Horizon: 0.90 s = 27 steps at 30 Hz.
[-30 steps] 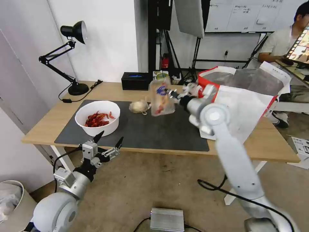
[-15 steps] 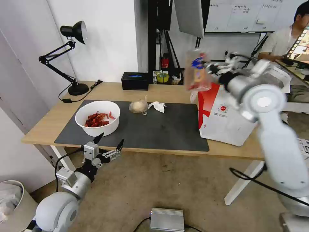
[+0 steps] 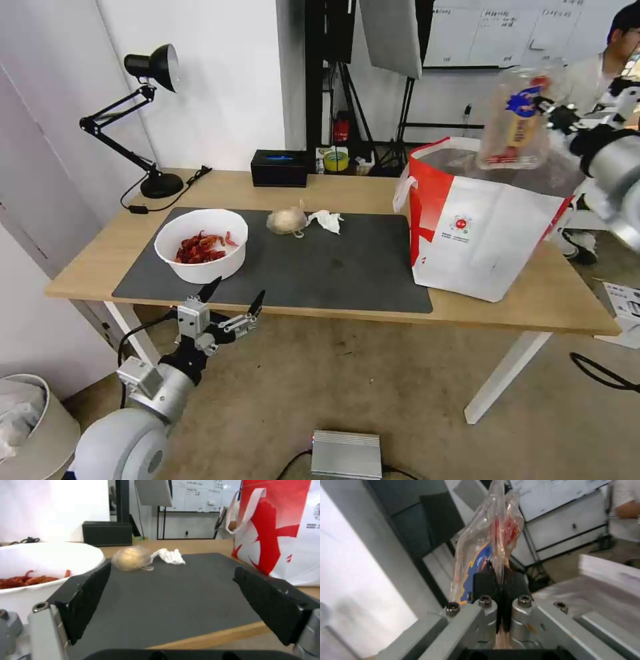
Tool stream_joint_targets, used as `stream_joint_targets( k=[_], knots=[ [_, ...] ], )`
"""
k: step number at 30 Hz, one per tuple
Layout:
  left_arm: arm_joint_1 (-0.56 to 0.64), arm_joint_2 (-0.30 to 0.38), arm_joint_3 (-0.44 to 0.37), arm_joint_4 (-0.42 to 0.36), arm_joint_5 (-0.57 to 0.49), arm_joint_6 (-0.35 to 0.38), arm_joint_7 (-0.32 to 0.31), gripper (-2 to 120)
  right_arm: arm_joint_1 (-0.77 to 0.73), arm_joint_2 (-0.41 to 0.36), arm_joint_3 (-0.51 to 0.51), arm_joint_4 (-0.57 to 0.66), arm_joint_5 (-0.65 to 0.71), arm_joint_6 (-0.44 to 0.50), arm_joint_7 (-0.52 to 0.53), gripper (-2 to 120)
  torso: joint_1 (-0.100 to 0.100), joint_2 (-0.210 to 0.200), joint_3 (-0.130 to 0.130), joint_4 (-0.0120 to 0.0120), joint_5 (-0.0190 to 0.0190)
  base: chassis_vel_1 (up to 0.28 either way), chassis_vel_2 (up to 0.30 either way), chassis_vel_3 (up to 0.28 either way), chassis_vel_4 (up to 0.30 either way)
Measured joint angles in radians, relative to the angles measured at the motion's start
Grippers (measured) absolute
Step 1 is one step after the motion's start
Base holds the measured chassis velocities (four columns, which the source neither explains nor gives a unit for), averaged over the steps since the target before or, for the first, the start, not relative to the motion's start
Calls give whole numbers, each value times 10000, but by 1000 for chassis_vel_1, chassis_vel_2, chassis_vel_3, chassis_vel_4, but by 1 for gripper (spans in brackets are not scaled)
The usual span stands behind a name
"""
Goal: Pick up the trash from the table and place it into the takeout bag.
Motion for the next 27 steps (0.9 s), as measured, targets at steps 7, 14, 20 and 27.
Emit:
stream_joint_targets(
  k=[7,14,20,27],
  knots=[
    [-22,-37,106,8,18,-33,2,100,-345,-81,61,-456,-820,278,-405,0,-1,0,0,1,-3,0,0,0,0],
    [-113,25,143,45,-23,-39,1,100,-362,41,-171,-953,-1542,415,-697,0,0,0,0,0,-3,0,0,0,0],
    [-175,5,249,57,-32,-40,1,100,-413,186,-321,-1132,-1838,420,-757,0,0,0,0,0,-3,0,0,0,0],
    [-193,8,270,-17,-63,-37,1,100,-591,324,-363,-1154,-1811,405,-786,0,-1,0,0,0,-4,0,0,0,0]
  ],
)
